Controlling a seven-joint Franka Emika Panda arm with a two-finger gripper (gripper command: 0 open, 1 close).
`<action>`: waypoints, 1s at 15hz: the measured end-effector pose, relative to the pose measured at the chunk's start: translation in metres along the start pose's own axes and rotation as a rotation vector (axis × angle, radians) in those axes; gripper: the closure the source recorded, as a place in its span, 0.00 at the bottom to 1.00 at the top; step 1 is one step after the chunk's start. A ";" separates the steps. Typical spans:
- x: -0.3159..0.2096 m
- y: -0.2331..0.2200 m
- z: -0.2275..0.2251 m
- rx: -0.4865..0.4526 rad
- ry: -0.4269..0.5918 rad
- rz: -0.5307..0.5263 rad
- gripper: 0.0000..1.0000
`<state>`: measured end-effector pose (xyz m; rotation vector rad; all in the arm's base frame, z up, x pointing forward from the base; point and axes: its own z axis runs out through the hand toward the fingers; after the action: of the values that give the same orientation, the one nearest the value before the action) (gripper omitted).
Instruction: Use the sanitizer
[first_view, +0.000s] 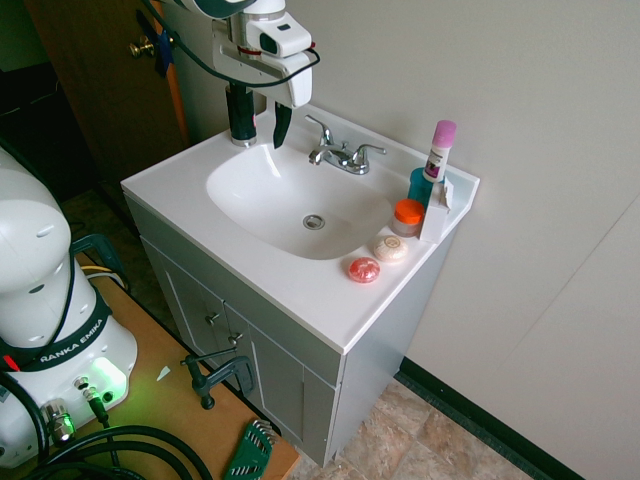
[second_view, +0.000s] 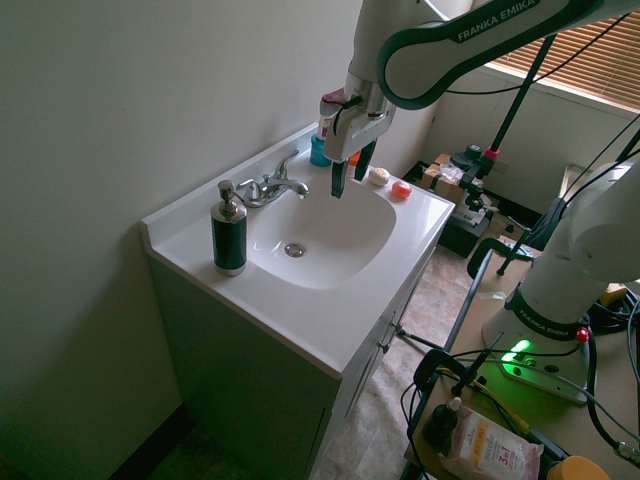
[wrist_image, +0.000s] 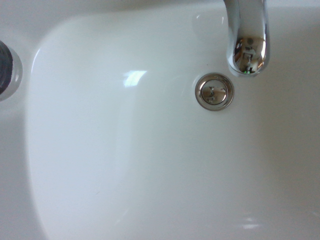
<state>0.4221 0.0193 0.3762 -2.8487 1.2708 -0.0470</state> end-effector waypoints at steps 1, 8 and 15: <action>0.000 0.000 0.000 -0.001 -0.001 -0.001 0.00; -0.008 -0.074 -0.104 0.085 0.081 -0.101 1.00; -0.055 -0.172 -0.134 0.071 0.107 -0.184 1.00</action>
<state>0.5078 0.1742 0.5143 -2.9269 0.9950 -0.2461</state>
